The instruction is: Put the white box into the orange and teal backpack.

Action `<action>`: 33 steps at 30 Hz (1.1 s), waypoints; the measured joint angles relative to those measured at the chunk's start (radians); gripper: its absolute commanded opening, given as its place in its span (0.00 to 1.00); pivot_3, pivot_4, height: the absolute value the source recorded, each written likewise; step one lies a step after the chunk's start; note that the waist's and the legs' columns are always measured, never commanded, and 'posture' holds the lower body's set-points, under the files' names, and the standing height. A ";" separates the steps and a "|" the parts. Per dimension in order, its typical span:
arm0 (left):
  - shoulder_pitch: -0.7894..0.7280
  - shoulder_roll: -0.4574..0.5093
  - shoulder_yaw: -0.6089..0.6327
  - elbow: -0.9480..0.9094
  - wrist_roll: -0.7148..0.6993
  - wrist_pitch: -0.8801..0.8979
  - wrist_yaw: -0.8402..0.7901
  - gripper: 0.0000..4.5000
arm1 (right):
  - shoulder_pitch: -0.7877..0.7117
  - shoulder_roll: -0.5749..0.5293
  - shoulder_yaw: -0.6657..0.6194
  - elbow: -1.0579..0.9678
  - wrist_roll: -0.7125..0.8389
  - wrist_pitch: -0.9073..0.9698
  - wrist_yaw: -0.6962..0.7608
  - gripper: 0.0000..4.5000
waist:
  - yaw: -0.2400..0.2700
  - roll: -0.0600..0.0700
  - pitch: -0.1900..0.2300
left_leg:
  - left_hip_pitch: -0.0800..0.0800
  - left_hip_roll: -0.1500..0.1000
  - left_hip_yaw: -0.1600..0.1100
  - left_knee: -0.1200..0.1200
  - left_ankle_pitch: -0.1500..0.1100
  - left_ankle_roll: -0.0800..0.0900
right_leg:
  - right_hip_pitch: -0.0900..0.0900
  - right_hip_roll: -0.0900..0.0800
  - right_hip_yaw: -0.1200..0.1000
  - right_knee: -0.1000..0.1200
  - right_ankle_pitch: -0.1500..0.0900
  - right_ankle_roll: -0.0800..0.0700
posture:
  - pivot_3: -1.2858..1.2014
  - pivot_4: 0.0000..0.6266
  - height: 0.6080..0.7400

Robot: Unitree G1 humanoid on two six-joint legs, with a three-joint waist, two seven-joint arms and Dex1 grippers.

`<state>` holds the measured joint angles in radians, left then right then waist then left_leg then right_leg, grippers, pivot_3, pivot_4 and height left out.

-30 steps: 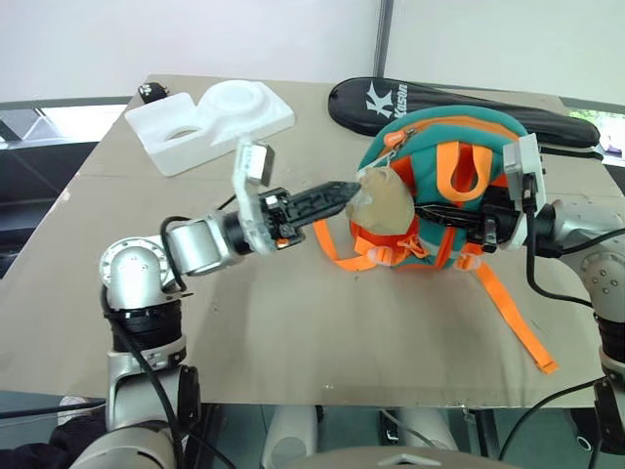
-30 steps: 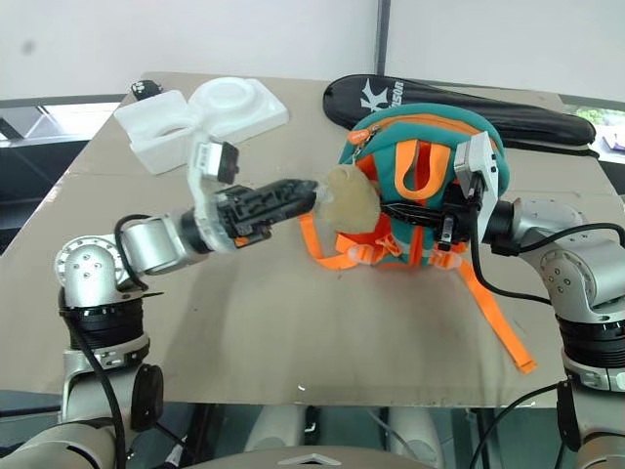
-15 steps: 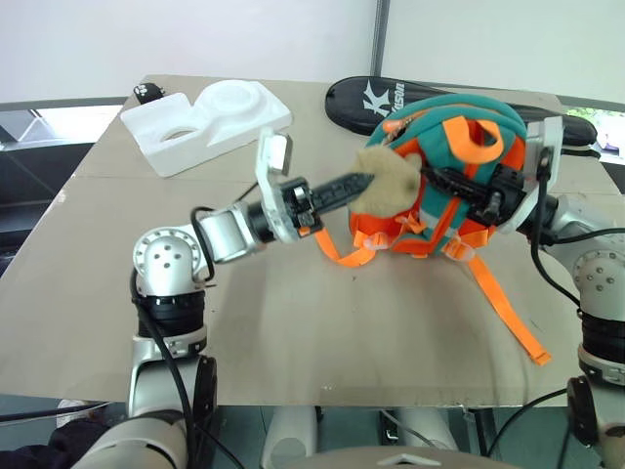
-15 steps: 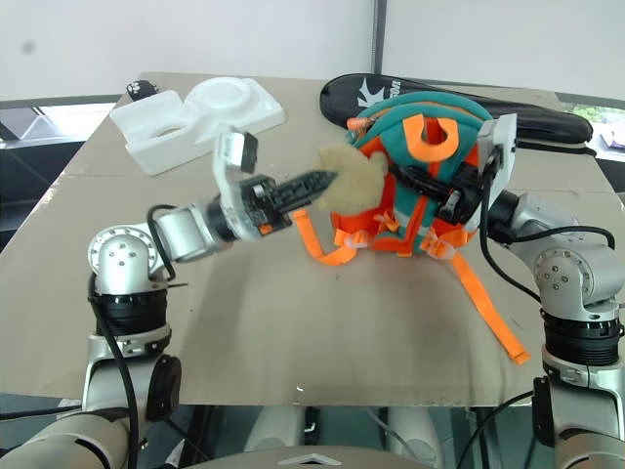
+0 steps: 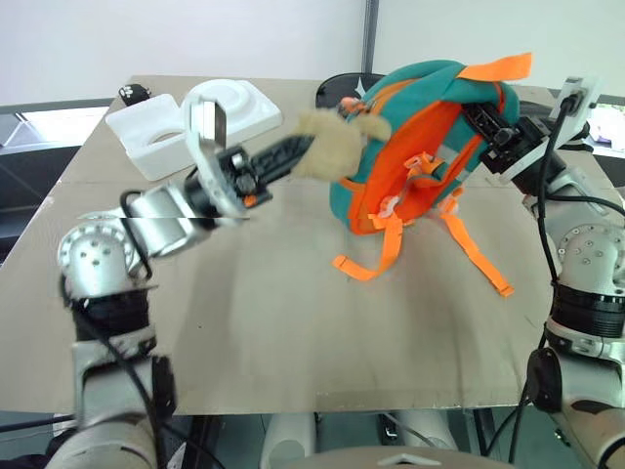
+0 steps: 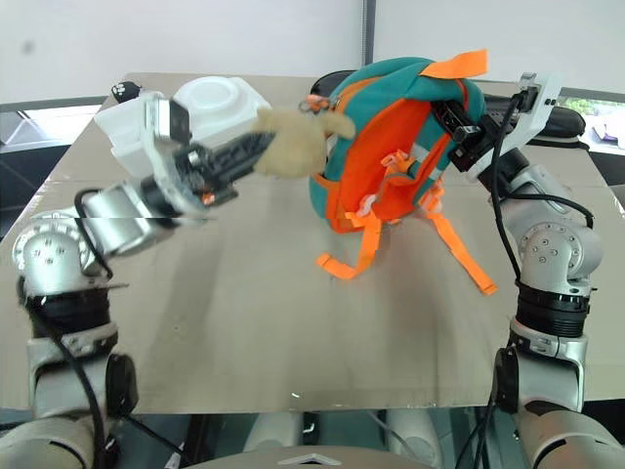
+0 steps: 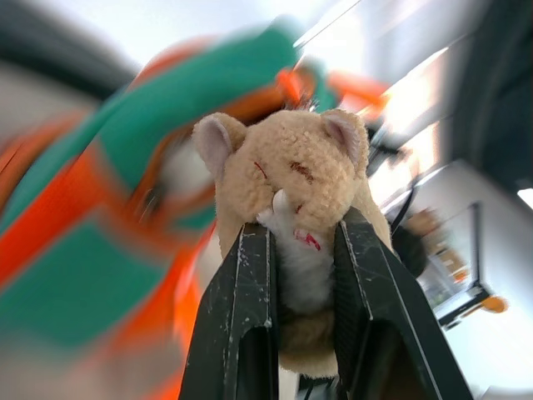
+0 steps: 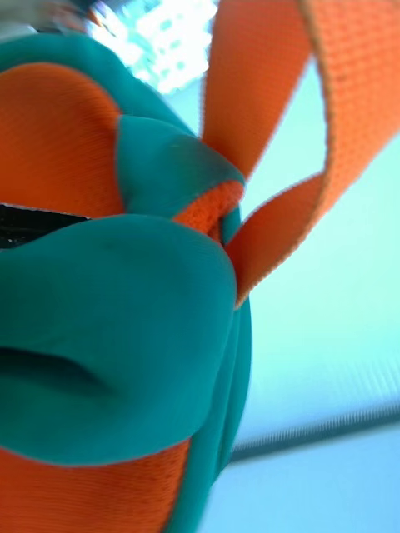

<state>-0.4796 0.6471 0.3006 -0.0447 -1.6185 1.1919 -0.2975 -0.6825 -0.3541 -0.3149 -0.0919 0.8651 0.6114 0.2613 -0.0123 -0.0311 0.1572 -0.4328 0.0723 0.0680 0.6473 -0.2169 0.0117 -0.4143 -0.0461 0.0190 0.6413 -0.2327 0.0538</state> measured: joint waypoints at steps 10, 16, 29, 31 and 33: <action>0.033 -0.055 -0.151 0.045 0.404 -0.211 -0.006 0.04 | 0.011 -0.029 0.000 0.049 -0.008 0.000 -0.037 0.00 | 0.011 0.000 -0.001 | 0.002 -0.001 0.001 0.002 0.000 0.001 | 0.002 0.000 0.001 0.001 0.000 0.000 | 0.52 0.24 1.00; 0.029 -0.173 -0.247 0.080 0.610 -0.379 -0.041 0.04 | 0.048 -0.029 0.000 -0.024 -0.005 0.001 -0.113 0.00 | 0.016 0.000 -0.001 | 0.001 0.000 0.001 0.000 0.000 0.001 | 0.001 0.000 0.000 0.000 0.000 0.000 | 0.52 0.24 1.00; 0.174 -0.119 -0.162 -0.003 0.851 -0.635 -0.275 0.56 | 0.424 -0.353 0.127 -0.414 -0.151 0.022 0.216 0.87 | 0.010 0.000 -0.001 | 0.001 0.000 0.002 0.000 0.000 0.001 | 0.001 0.000 0.001 -0.001 0.000 0.000 | 0.52 0.24 1.00; 0.194 -0.101 -0.141 -0.014 0.851 -0.633 -0.288 0.66 | 0.451 -0.369 0.089 -0.447 -0.120 0.042 0.237 0.96 | 0.004 0.000 -0.001 | 0.001 0.001 0.001 0.000 0.000 0.001 | 0.000 0.000 0.001 0.000 0.000 0.000 | 0.52 0.24 1.00; 0.272 -0.043 -0.108 -0.106 0.844 -0.629 -0.341 0.79 | 0.543 -0.421 0.003 -0.522 -0.040 0.073 0.284 1.00 | 0.002 0.000 -0.001 | 0.003 0.001 0.001 0.000 0.000 0.001 | 0.002 0.000 0.001 0.000 0.000 -0.001 | 0.52 0.24 1.00</action>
<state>-0.2073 0.6045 0.1923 -0.1509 -0.7741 0.5625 -0.6388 -0.1396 -0.7754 -0.3124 -0.6137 0.8248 0.6844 0.5458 -0.0098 -0.0315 0.1561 -0.4298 0.0731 0.0694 0.6471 -0.2173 0.0125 -0.4124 -0.0463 0.0198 0.6409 -0.2332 0.0533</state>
